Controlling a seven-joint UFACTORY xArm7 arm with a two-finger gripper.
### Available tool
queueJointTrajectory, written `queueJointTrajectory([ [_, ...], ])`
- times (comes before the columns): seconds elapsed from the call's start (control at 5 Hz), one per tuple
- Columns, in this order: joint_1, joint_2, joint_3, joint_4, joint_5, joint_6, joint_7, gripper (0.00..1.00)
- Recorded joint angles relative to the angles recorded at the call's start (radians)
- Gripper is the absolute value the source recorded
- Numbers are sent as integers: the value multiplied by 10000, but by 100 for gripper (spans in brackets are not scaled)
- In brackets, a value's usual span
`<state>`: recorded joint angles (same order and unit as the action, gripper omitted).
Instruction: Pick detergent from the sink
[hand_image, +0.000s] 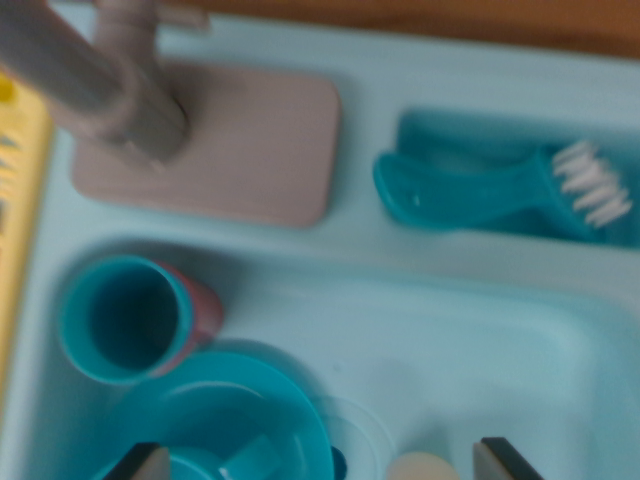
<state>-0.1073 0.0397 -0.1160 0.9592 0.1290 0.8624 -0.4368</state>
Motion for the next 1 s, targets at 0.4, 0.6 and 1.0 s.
queueJointTrajectory([
  [0.4, -37, 44, -76, -383, 71, -396, -232, 0],
  [0.6, -37, 44, -76, -383, 71, -396, -232, 0],
  [1.0, -70, 83, -144, -731, 136, -756, -443, 0],
])
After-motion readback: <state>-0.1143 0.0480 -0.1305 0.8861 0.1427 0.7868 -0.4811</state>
